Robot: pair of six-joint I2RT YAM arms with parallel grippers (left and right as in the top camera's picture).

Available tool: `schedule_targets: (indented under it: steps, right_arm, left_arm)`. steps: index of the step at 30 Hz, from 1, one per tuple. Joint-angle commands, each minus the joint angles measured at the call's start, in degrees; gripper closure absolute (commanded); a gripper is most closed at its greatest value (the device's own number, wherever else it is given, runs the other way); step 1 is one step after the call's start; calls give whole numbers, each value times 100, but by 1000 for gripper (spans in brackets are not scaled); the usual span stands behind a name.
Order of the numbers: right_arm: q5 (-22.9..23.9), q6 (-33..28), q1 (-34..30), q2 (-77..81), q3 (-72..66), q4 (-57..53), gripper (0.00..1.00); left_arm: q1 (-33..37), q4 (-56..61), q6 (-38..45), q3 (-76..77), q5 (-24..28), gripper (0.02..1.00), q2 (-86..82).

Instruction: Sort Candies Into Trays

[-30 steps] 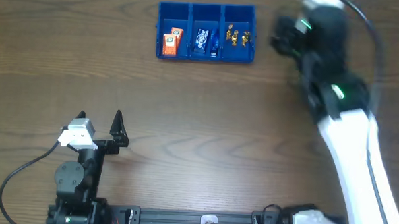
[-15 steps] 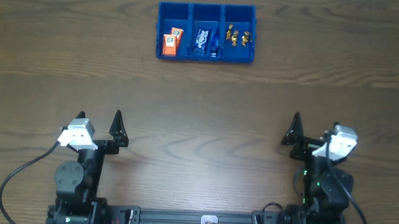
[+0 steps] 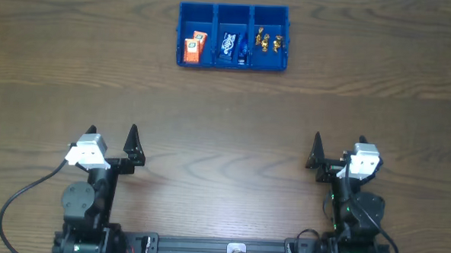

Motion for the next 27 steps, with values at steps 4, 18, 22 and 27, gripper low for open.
schedule_targets:
  steps: [4, 18, 22, 27]
  right_arm:
    - [-90, -688, -44, -166, -234, 356, 3]
    - [-107, -688, -26, -162, -227, 326, 3]
    - [-107, -688, -26, -162, -227, 326, 3]
    - [-107, -688, -26, -162, -227, 326, 3]
  left_arm:
    - [24, -234, 96, -94, -33, 20, -31]
    - [24, -234, 96, -94, -33, 20, -31]
    - [24, -234, 96, -94, -33, 20, -31]
    - [24, -234, 96, -94, -33, 20, -31]
